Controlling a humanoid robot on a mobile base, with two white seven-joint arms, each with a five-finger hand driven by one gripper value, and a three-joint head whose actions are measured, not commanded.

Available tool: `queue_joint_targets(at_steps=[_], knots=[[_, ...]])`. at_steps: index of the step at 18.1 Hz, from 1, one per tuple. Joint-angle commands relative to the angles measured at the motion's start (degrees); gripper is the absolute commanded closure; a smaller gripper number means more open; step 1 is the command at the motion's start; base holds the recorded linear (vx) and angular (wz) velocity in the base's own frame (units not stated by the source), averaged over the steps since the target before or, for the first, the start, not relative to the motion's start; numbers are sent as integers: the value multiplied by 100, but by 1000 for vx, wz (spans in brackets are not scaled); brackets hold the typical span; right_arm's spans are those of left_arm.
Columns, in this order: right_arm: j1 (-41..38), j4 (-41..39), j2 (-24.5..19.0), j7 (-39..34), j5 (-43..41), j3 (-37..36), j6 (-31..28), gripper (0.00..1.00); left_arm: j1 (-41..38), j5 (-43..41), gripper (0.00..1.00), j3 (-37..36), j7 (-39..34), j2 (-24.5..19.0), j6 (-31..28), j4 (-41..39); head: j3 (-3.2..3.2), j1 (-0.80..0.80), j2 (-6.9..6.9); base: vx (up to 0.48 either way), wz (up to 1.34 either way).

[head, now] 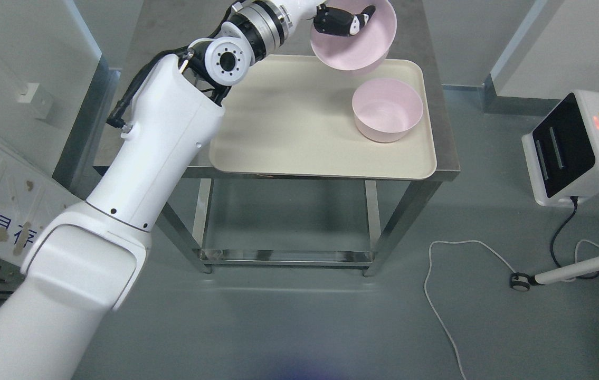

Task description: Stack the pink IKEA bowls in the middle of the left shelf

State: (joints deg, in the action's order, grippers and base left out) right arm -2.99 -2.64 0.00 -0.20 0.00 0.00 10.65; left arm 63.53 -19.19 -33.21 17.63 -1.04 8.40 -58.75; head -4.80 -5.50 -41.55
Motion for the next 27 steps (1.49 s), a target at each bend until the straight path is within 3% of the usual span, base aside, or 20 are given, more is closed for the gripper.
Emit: queue_joint_targets(at_steps=[1, 6, 12, 13, 14, 16, 17, 20, 21, 22, 24, 27], knots=[[0, 0, 100, 3, 44, -62, -1, 0, 116, 847, 97, -2092, -207, 4, -119, 162, 0, 0, 0, 0, 0], [0, 0, 100, 3, 44, -62, -1, 0, 116, 830, 95, -2102, -435, 4, -154, 337, 0, 0, 0, 0, 0], [0, 0, 100, 3, 44, -62, -1, 0, 125, 689, 91, -1602, -506, 4, -146, 619, 0, 0, 0, 0, 0], [0, 0, 100, 3, 44, -62, -1, 0, 125, 593, 85, -1540, -506, 4, -146, 663, 0, 0, 0, 0, 0], [0, 0, 100, 3, 44, -62, -1, 0, 125, 531, 74, -1505, -506, 4, -146, 681, 0, 0, 0, 0, 0], [0, 0, 100, 3, 44, -62, -1, 0, 125, 417, 40, -1470, -506, 4, -146, 785, 0, 0, 0, 0, 0], [0, 0, 100, -6, 44, -62, -1, 0, 107, 408, 34, -1339, -506, 4, -146, 838, 0, 0, 0, 0, 0], [0, 0, 100, 3, 44, -62, -1, 0, -76, 460, 9, -313, -558, 4, -67, 743, 0, 0, 0, 0, 0], [0, 0, 100, 3, 44, -62, -1, 0, -260, 530, 1, 335, -750, 4, -5, 446, 0, 0, 0, 0, 0], [0, 0, 100, 3, 44, -62, -1, 0, -384, 748, 1, 802, -839, 4, 126, 148, 0, 0, 0, 0, 0], [0, 0, 100, 3, 44, -62, -1, 0, -866, 2053, 1, 1621, -587, 4, 468, -563, 0, 0, 0, 0, 0], [0, 0, 100, -6, 44, -62, -1, 0, -2058, 2499, 1, 1713, 1112, 4, 531, -1933, 0, 0, 0, 0, 0]])
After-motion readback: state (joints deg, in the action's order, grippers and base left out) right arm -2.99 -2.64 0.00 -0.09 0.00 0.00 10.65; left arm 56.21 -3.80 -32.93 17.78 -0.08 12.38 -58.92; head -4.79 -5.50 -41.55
